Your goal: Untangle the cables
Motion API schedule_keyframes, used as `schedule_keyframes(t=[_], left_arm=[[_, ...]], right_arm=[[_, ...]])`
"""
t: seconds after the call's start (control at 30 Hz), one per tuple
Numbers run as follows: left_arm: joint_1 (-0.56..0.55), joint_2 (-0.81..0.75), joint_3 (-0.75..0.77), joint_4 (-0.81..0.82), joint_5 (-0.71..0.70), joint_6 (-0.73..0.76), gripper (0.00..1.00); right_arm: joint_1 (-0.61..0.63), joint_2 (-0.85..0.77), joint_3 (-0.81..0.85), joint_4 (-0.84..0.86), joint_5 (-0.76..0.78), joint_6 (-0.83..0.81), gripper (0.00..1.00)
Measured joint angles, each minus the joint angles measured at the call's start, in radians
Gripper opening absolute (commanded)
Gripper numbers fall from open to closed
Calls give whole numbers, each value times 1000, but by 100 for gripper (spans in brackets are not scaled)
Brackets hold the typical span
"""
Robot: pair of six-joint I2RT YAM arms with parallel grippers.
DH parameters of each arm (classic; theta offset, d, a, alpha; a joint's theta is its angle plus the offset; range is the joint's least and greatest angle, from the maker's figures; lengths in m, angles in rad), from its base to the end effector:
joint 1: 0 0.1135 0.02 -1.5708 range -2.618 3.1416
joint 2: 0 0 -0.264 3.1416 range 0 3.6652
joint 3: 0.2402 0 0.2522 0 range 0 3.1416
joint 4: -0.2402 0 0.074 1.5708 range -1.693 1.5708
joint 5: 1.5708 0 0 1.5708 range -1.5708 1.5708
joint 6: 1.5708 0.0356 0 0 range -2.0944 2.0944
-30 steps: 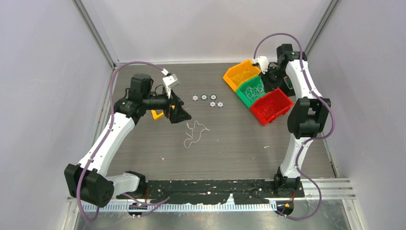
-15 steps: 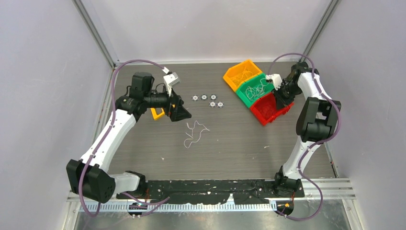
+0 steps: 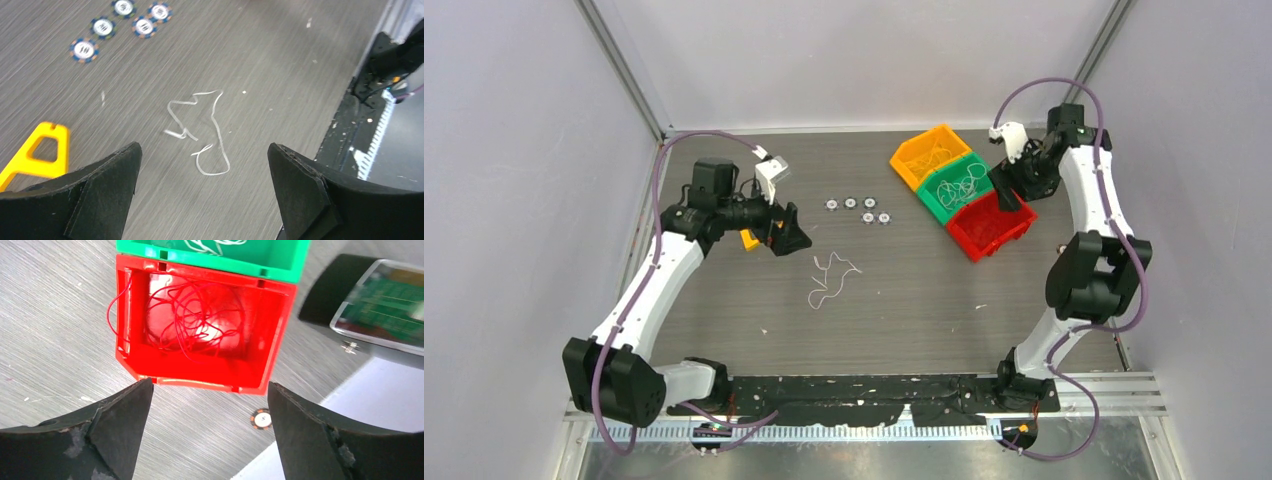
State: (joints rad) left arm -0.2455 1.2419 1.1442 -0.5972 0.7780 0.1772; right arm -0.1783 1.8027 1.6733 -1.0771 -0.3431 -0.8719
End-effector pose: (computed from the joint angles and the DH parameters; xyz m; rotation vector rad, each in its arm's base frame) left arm 0.2468 -0.0876 0.3355 0.8503 2.0056 -0.9106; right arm 0.3659 -0.0538 0.2979 -0.9817 2.4672 0.1528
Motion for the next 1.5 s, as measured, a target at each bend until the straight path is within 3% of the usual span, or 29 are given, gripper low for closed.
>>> schedule_keyframes(t=[0.27, 0.47, 0.6, 0.77, 0.9, 1.1, 1.13, 1.2, 1.23, 1.27, 1.3, 1.37, 1.5], left_arm=[[42, -3, -35, -43, -130, 18, 100], [122, 0, -117, -50, -134, -71, 100], [193, 33, -182, -59, -115, -128, 99], [271, 124, -226, -57, -68, -199, 99], [275, 171, -269, -32, -32, -254, 100], [274, 220, -270, -8, 2, -289, 99], [274, 222, -269, -4, 4, -294, 99], [274, 224, -264, 0, 9, -302, 99], [274, 224, -262, 2, 9, -303, 99], [274, 224, -260, 3, 10, -304, 99], [274, 224, -259, 4, 10, -305, 99], [278, 223, -259, 3, 10, -306, 99], [303, 214, -259, 2, 29, -306, 99]], right_arm=[[52, -159, 16, 2, -24, 78, 94], [363, -218, -127, 98, -113, 211, 89], [581, -153, -201, 201, -171, 313, 87], [759, -18, -226, 347, -183, 375, 88], [833, 108, -223, 423, -179, 381, 100], [871, 225, -216, 443, -164, 317, 96], [875, 239, -207, 438, -164, 298, 91], [882, 249, -184, 443, -159, 271, 69], [885, 254, -177, 451, -154, 258, 48], [887, 256, -176, 459, -150, 251, 38], [889, 257, -177, 470, -139, 251, 19], [890, 257, -177, 488, -126, 235, 7], [890, 224, -187, 496, -114, 198, 6]])
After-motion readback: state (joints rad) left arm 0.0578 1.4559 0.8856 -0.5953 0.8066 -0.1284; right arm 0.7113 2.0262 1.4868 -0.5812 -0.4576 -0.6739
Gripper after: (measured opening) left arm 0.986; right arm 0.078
